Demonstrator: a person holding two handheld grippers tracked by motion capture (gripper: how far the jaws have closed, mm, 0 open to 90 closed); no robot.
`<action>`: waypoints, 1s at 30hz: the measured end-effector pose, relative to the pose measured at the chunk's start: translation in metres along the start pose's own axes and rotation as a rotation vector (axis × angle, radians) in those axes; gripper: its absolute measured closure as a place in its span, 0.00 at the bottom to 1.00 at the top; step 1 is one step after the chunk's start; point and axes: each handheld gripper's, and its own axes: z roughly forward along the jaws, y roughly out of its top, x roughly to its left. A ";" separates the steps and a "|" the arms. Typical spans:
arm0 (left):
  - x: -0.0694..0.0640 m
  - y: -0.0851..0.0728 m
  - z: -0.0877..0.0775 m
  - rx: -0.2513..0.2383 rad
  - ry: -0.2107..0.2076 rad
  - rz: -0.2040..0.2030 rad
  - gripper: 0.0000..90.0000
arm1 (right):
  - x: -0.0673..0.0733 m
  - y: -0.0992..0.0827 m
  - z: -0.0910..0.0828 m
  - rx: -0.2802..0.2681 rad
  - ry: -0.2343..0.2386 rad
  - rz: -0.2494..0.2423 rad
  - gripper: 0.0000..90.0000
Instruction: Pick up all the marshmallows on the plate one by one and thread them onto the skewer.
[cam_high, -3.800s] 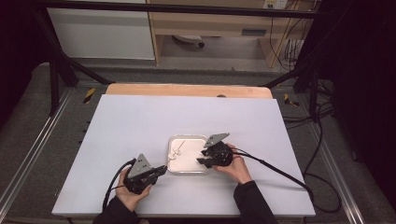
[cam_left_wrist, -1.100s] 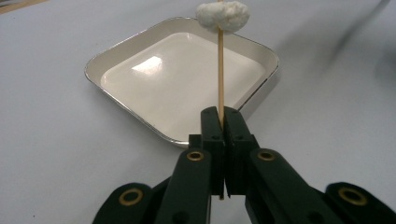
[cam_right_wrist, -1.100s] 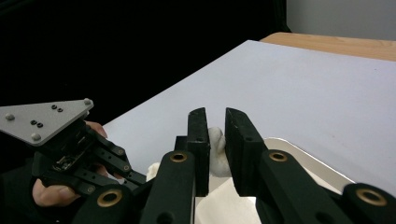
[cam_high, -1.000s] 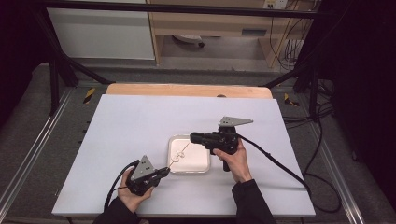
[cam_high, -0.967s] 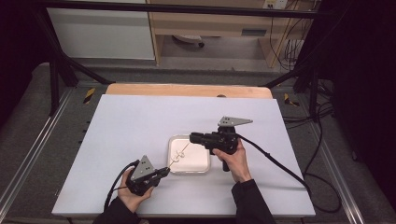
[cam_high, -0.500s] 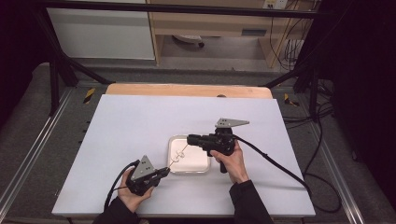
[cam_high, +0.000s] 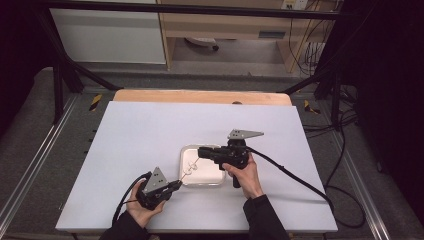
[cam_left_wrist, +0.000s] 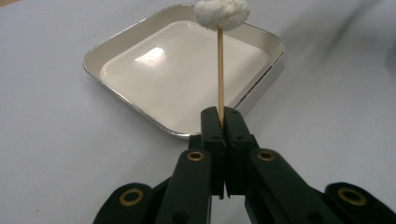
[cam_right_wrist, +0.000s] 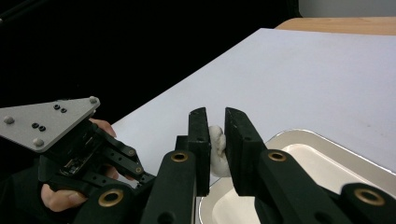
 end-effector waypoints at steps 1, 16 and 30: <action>0.000 0.000 0.000 -0.001 0.000 -0.002 0.99 | 0.000 -0.001 0.001 -0.001 0.001 0.001 0.90; 0.000 -0.002 0.000 -0.020 -0.007 -0.029 0.99 | 0.003 -0.007 0.006 -0.041 0.017 0.024 0.91; -0.001 -0.002 0.000 -0.020 0.005 -0.032 0.99 | 0.006 -0.013 0.010 -0.068 0.039 0.033 0.92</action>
